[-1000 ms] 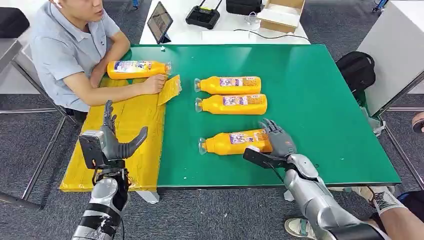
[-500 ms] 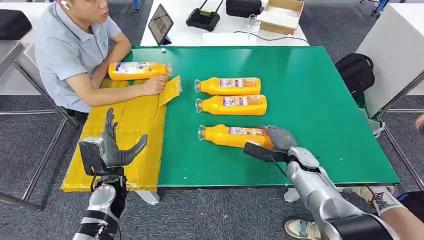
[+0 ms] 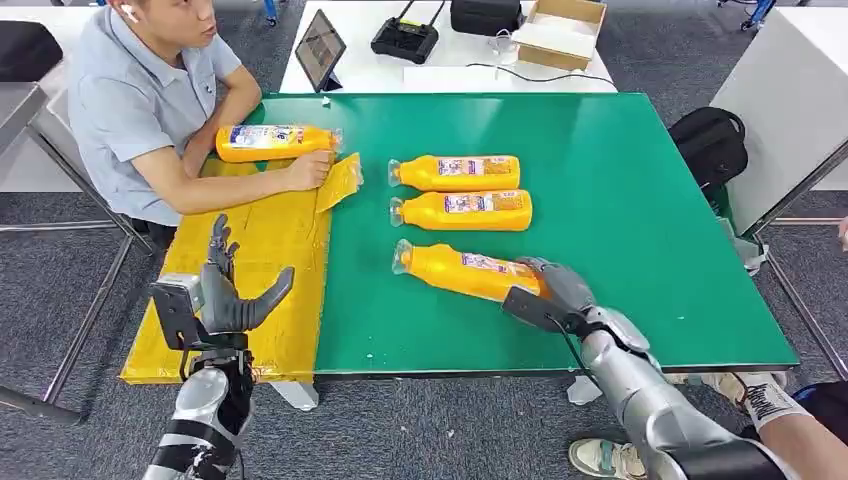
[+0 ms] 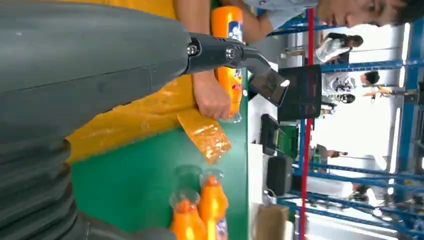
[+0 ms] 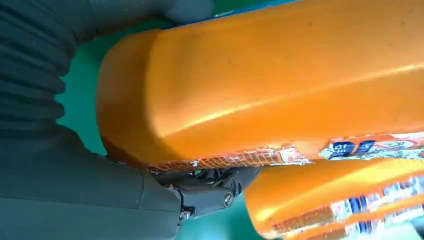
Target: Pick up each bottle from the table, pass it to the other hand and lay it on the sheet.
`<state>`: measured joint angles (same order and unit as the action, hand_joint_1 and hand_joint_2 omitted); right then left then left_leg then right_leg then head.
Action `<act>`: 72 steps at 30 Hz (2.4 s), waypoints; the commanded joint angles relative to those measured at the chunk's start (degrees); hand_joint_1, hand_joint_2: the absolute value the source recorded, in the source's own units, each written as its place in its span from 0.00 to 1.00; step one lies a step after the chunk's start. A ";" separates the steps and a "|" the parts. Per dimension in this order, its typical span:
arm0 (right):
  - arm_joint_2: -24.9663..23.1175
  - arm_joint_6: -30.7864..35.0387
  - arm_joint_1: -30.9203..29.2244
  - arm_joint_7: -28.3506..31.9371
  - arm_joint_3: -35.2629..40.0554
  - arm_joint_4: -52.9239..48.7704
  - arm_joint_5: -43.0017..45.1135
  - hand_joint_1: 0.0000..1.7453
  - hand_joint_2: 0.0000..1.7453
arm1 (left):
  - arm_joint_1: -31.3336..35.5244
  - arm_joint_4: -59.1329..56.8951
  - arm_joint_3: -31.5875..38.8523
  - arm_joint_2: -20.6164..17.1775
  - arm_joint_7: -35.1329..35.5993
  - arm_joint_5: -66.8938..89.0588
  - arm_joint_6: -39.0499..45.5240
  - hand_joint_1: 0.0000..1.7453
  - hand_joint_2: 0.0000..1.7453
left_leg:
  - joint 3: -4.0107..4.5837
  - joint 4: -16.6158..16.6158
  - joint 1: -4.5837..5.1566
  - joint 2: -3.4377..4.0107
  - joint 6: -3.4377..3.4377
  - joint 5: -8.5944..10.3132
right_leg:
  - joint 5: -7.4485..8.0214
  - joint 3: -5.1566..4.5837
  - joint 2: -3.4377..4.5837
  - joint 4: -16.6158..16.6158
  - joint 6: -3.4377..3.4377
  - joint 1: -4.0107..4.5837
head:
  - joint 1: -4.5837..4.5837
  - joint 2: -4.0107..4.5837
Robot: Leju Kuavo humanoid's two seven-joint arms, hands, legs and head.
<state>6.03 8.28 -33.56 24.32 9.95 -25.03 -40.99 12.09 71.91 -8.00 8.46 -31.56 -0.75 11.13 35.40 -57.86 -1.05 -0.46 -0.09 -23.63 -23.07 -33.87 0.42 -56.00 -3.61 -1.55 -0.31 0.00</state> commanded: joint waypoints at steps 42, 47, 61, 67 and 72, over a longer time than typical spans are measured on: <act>-8.81 6.59 19.83 14.93 -8.60 -34.83 24.41 1.00 1.00 | -13.92 8.10 -11.28 2.76 0.71 -14.26 -13.50 0.00 1.00 | 0.44 0.02 0.00 -0.04 0.06 -0.14 | -0.13 -0.37 -0.06 0.02 0.13 0.03 | 0.00 0.00; -11.51 7.41 20.19 15.68 -0.66 -32.66 19.88 1.00 1.00 | -14.26 9.89 -13.34 2.06 1.53 -13.74 -15.14 0.00 1.00 | 0.42 -0.01 -0.04 0.13 0.05 -0.24 | -0.16 -0.37 0.08 0.01 0.23 0.09 | 0.00 0.00; -17.26 10.17 12.76 15.68 11.02 -18.22 23.55 1.00 1.00 | -9.51 11.40 -16.73 2.57 -0.15 -11.21 -14.64 0.00 1.00 | 0.50 0.03 -0.10 0.10 0.04 -0.12 | -0.10 -0.47 0.03 0.01 0.19 0.11 | 0.02 0.00; -18.74 9.03 11.38 15.68 13.98 -16.12 24.88 1.00 1.00 | -8.53 10.19 -18.65 2.02 0.27 -10.99 -15.23 0.00 1.00 | 0.43 0.04 -0.08 0.08 0.03 -0.16 | -0.15 -0.39 0.02 -0.01 0.22 0.10 | 0.02 0.00; -19.76 8.09 8.68 15.68 14.47 -12.24 25.48 1.00 1.00 | -7.28 9.12 -19.44 2.03 0.09 -10.90 -15.66 0.00 1.00 | 0.51 0.04 -0.07 0.11 0.03 -0.11 | -0.09 -0.50 0.06 -0.02 0.20 0.08 | 0.02 0.00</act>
<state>-12.31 17.64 -18.58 38.07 20.72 -47.60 -16.41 1.54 84.02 -24.48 12.20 -31.61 -11.98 -3.96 36.21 -57.84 -1.10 -0.51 -0.11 -23.64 -23.11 -34.63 0.39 -56.05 -3.61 -1.54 -0.28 0.00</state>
